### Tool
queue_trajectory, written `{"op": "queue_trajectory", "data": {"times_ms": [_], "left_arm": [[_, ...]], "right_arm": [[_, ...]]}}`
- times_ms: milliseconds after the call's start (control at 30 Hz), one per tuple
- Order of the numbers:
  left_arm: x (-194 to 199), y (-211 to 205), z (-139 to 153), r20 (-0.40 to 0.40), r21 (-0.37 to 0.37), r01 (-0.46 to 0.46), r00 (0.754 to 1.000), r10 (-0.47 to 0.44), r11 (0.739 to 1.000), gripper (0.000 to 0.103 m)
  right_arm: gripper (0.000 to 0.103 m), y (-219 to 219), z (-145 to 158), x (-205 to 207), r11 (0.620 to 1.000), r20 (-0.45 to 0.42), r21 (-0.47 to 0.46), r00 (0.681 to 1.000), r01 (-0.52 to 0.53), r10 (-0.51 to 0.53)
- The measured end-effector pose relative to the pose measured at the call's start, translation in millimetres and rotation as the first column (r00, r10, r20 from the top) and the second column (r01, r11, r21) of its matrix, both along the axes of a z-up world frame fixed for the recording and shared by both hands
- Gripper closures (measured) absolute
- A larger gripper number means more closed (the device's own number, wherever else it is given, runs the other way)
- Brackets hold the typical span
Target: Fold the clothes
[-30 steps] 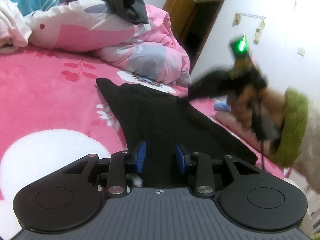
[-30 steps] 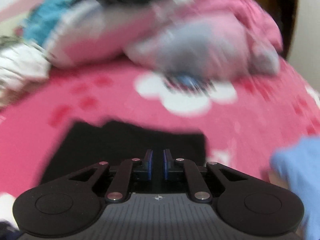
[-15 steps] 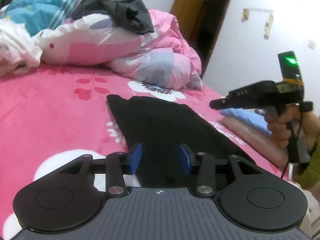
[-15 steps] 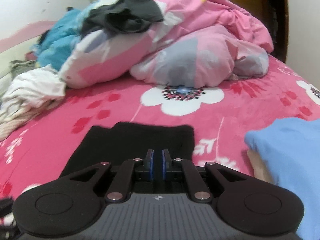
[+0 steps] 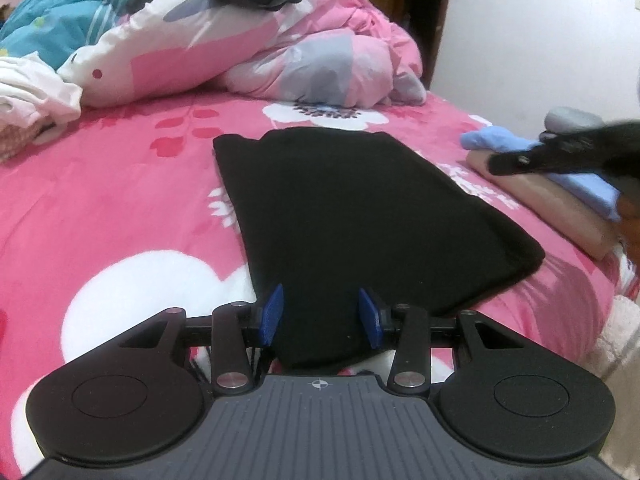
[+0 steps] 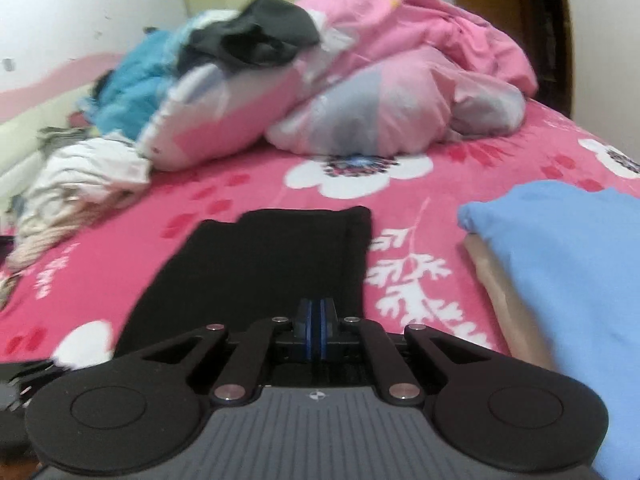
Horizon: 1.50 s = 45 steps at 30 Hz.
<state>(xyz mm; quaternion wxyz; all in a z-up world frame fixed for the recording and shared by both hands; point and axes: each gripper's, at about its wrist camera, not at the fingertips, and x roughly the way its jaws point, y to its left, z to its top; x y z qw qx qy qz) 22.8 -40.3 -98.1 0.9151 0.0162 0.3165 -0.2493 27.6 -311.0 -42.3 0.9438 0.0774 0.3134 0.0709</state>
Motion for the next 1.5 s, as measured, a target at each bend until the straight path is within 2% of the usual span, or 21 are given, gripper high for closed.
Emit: {"op": "queue_trajectory", "data": {"times_ms": [67,133,200,267,400,500,600,833,900,1000,1033,1100,1300,1500], "left_arm": [[1.0,-5.1,1.4,-0.004,0.019,-0.013,1.0,0.013,1.0,0.061],[1.5,-9.9,3.6,-0.013,0.04,-0.023,1.0,0.024,0.999,0.061],[2.6,-14.0,6.5,-0.027,0.063,-0.036,0.999,0.038,0.997,0.061],[3.4,-17.8,9.4,-0.041,0.086,-0.05,0.998,0.054,0.995,0.061],[3.5,-26.1,12.7,-0.052,0.136,-0.073,0.995,0.08,0.988,0.061],[3.2,-31.8,14.1,-0.057,0.166,-0.088,0.993,0.099,0.982,0.061],[2.5,-37.3,15.3,-0.055,0.198,-0.099,0.992,0.112,0.975,0.061],[1.9,-45.7,17.6,-0.054,0.245,-0.11,0.99,0.127,0.963,0.061],[1.6,-46.9,18.2,-0.054,0.252,-0.112,0.99,0.129,0.961,0.061],[1.3,-48.2,18.5,-0.051,0.261,-0.111,0.99,0.128,0.959,0.061],[1.1,-49.0,18.6,-0.049,0.265,-0.111,0.99,0.129,0.958,0.061],[0.5,-50.3,18.8,-0.046,0.271,-0.112,0.991,0.129,0.956,0.061],[0.8,-52.6,19.2,-0.047,0.281,-0.118,0.99,0.136,0.953,0.061],[0.7,-52.9,19.5,-0.048,0.283,-0.117,0.99,0.136,0.952,0.061]], "right_arm": [[0.101,0.4,-7.9,-9.7,0.999,-0.012,-0.015,0.999,-0.032,0.032],[0.101,0.6,-33.3,-8.6,0.997,-0.089,-0.072,0.996,-0.021,0.014],[0.103,-3.4,-46.5,-12.8,0.997,-0.079,-0.077,0.997,-0.016,0.01],[0.103,-2.4,-35.0,-19.8,0.998,-0.057,-0.058,0.998,0.012,-0.015],[0.103,10.8,-11.0,-42.8,0.998,0.054,-0.046,0.997,-0.05,0.053],[0.103,17.9,-25.9,-45.3,0.992,0.013,-0.085,0.996,-0.091,0.092],[0.103,16.3,-46.8,-42.6,0.992,-0.062,-0.098,0.996,-0.074,0.068],[0.103,25.6,-11.4,-49.7,0.994,0.049,-0.072,0.995,-0.085,0.089],[0.103,28.1,-19.0,-45.8,0.992,0.043,-0.076,0.993,-0.102,0.106],[0.103,33.8,-43.1,-37.6,0.985,-0.038,-0.112,0.991,-0.132,0.128],[0.103,36.4,-48.4,-38.6,0.982,-0.041,-0.13,0.991,-0.135,0.13],[0.103,39.2,-45.5,-42.7,0.979,-0.025,-0.149,0.99,-0.14,0.137],[0.103,32.2,-24.9,-33.6,0.986,0.027,-0.132,0.994,-0.101,0.106],[0.103,27.9,-29.7,-17.6,0.99,0.01,-0.114,0.997,-0.079,0.081]]}}
